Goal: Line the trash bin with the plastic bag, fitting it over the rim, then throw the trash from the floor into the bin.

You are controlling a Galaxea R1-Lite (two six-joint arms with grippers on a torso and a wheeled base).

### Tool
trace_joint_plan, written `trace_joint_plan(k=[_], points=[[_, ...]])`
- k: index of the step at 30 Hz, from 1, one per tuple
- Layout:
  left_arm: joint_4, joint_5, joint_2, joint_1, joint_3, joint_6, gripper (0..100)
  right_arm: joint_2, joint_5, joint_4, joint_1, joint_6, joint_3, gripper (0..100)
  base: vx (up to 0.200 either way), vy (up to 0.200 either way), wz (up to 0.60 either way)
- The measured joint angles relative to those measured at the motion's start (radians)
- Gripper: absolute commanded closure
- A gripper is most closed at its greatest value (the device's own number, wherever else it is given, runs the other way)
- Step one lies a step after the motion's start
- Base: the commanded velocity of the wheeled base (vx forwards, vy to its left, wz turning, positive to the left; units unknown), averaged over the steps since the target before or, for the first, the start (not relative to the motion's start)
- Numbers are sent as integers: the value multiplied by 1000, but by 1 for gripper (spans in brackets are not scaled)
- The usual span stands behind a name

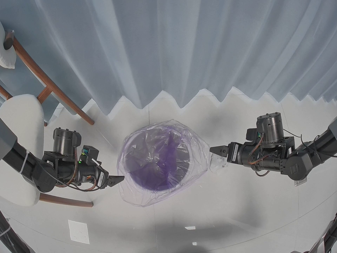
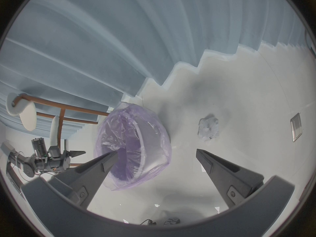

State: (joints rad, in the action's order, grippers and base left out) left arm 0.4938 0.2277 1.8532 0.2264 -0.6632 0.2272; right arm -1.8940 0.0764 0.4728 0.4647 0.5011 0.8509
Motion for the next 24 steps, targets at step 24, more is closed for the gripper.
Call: trace_joint_plan(k=[24], points=[[171, -89, 238, -99, -186, -106, 0, 66, -6, 0, 0, 25, -3, 0, 0, 0, 0]])
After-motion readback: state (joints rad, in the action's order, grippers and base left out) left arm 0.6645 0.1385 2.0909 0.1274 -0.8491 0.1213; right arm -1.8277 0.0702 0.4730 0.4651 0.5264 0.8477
